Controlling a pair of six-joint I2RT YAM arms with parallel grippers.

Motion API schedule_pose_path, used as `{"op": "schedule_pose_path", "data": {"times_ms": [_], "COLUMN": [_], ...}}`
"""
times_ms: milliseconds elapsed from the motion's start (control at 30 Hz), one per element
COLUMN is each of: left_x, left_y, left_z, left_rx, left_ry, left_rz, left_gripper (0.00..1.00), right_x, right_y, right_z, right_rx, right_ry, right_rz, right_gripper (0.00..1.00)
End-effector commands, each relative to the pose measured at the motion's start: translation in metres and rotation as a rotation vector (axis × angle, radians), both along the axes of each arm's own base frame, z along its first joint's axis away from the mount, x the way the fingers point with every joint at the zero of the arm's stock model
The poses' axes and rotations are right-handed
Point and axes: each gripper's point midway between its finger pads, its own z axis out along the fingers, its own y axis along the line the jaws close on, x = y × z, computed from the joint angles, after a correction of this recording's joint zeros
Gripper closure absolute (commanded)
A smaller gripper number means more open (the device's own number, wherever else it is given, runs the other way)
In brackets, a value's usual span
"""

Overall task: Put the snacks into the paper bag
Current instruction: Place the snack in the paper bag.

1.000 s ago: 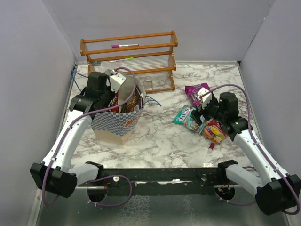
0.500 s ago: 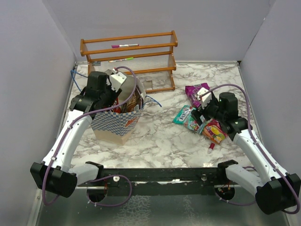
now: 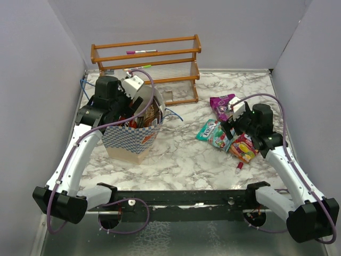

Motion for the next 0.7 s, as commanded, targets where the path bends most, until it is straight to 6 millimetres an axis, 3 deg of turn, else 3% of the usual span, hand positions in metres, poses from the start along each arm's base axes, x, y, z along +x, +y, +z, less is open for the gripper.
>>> {"op": "schedule_pose_path", "data": {"times_ms": [0, 167, 433, 667], "left_x": [0.003, 0.005, 0.011, 0.013], "left_y": [-0.004, -0.014, -0.042, -0.063], "left_z": [0.023, 0.047, 0.081, 0.089], "left_rx": [-0.035, -0.073, -0.185, -0.281], "left_ry": [-0.07, -0.128, -0.189, -0.189], "left_rz": [-0.021, -0.068, -0.179, -0.246], "left_gripper": [0.12, 0.01, 0.01, 0.01], "right_x": [0.006, 0.01, 0.016, 0.019], "right_y": [-0.012, -0.021, -0.043, -0.045], "right_z": [0.004, 0.004, -0.033, -0.066], "right_rx": [-0.001, -0.033, -0.149, -0.15], "right_ry": [-0.025, -0.032, 0.099, 0.27], "right_rz": [-0.064, -0.106, -0.192, -0.183], "right_gripper": [0.08, 0.08, 0.09, 0.11]}}
